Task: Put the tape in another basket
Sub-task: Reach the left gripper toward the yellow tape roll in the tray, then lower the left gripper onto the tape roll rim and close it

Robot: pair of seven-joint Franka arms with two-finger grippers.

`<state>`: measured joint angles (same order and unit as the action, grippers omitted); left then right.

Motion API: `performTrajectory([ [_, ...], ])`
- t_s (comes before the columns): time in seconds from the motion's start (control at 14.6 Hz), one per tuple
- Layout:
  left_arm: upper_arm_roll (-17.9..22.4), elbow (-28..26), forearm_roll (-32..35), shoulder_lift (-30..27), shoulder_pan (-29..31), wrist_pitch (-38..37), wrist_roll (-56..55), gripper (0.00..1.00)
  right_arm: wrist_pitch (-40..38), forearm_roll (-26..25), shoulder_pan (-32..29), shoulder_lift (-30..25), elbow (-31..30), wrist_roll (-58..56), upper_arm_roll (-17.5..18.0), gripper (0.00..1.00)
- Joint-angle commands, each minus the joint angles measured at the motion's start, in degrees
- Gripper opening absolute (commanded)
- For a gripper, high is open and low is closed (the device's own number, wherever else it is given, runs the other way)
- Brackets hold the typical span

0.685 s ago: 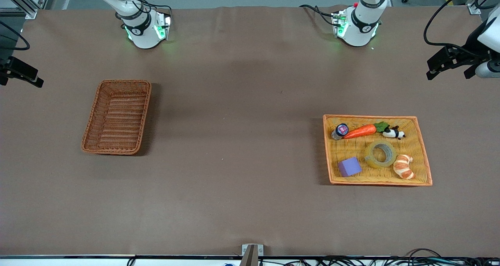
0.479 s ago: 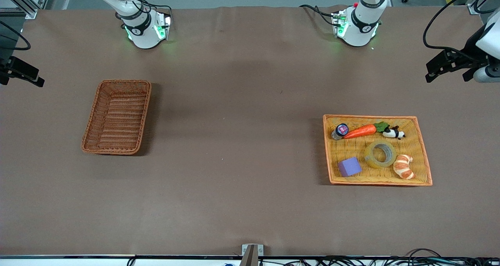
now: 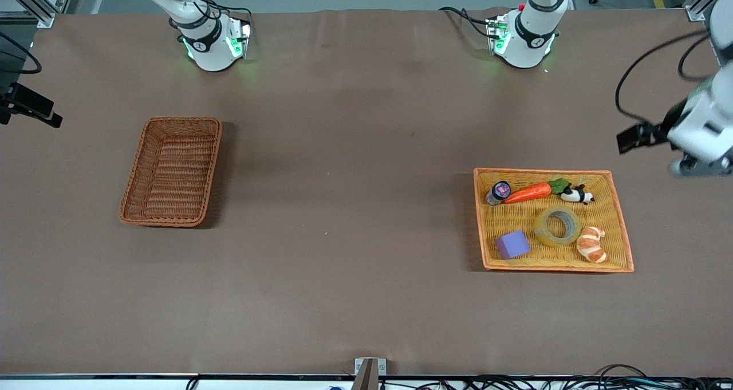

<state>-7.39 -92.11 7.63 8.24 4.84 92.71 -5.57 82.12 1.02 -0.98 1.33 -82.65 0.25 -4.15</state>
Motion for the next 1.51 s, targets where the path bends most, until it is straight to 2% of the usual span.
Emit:
performTrajectory([
  [0.0,-0.34,-1.47,-0.41,7.12,4.12,7.27,-1.02,1.00,0.06,1.27,-1.04,-0.89,-0.76,-0.60,0.81,1.00],
  [0.27,-0.26,-5.97,-2.00,13.89,4.22,18.80,-9.44,1.00,0.15,1.27,-0.95,-0.89,-0.67,-0.60,0.81,1.00],
  [0.55,-0.34,-6.33,-4.64,21.01,4.39,24.35,-9.55,1.00,0.06,1.36,-0.86,-0.89,-0.67,-0.60,0.81,1.00],
  [0.96,-0.52,-6.50,-4.64,27.17,5.01,30.33,-9.02,0.81,0.06,1.44,-0.95,-0.80,-0.58,-0.60,0.81,1.00],
  [1.03,-0.52,-6.50,-4.64,27.53,4.92,30.69,-9.02,0.73,0.06,1.97,-0.95,-0.80,-0.58,-0.60,0.81,1.00],
  [1.1,-0.61,-6.50,-4.64,27.53,4.83,30.69,-9.02,0.60,0.06,2.32,-1.04,-0.80,-0.58,-0.60,0.72,1.00],
  [1.3,-0.70,-6.42,-4.64,27.44,4.57,30.51,-8.93,0.12,0.06,2.50,-1.04,-0.80,-0.58,-0.60,0.63,1.00],
  [1.37,-0.70,-5.98,-4.64,27.09,4.39,30.25,-8.93,0.00,0.06,2.50,-1.04,-0.80,-0.58,-0.60,0.63,1.00],
  [1.44,-0.87,-5.80,-4.29,26.39,4.48,30.16,-8.41,0.00,-0.03,2.50,-1.04,-0.80,-0.58,-0.60,0.63,1.00],
])
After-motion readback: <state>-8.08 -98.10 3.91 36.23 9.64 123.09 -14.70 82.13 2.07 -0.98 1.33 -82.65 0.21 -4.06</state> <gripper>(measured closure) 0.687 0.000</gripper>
